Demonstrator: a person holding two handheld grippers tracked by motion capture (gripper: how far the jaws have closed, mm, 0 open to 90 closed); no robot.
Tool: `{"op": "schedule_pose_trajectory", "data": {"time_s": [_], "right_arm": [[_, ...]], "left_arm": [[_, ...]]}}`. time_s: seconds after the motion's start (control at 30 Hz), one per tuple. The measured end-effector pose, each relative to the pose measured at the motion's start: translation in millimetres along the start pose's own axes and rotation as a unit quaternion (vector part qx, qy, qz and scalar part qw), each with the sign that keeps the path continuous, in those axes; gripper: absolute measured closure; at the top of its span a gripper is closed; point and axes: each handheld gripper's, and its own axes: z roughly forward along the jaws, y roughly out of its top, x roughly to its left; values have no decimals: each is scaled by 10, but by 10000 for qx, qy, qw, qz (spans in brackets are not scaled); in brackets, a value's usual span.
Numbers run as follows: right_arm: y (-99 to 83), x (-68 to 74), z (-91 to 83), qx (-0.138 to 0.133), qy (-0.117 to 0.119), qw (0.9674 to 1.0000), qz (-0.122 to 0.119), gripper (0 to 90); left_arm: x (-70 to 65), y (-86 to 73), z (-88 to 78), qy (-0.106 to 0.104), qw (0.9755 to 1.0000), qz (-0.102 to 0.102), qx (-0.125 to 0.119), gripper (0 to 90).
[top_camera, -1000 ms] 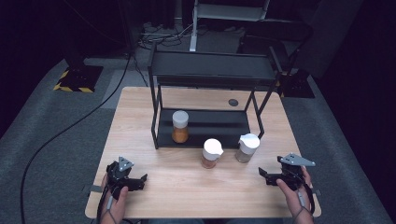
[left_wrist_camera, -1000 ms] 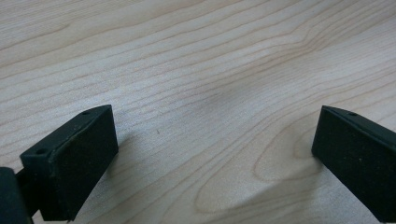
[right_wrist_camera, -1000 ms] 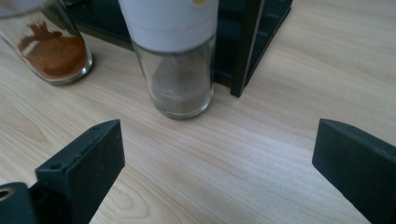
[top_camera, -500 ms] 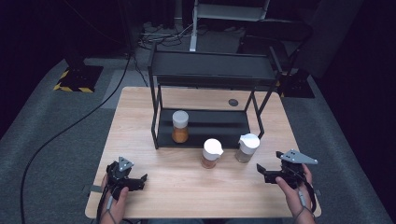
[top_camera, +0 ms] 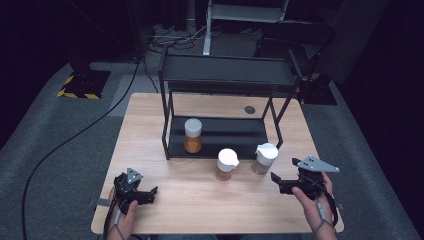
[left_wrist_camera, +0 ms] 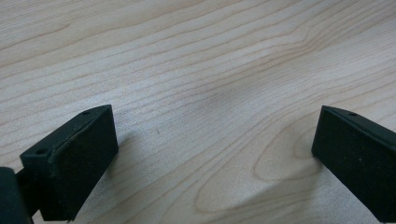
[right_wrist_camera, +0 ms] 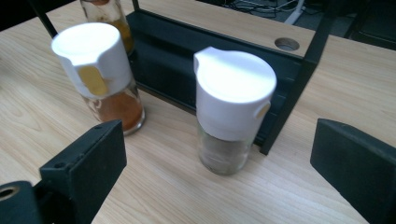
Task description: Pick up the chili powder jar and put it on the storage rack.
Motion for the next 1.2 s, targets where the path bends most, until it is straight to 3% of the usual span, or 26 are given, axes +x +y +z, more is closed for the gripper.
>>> {"op": "schedule_pose_trajectory", "data": {"time_s": [0.67,1.2], "right_arm": [[393,317,161,-165,361,9988,-299,37],[526,457,353,-179,522,9978,-373,37]], "left_arm": [[0,-1,1,-3,10000,-3,-8,0],[0,-1,1,-1,10000,-4,-5,0]]}}
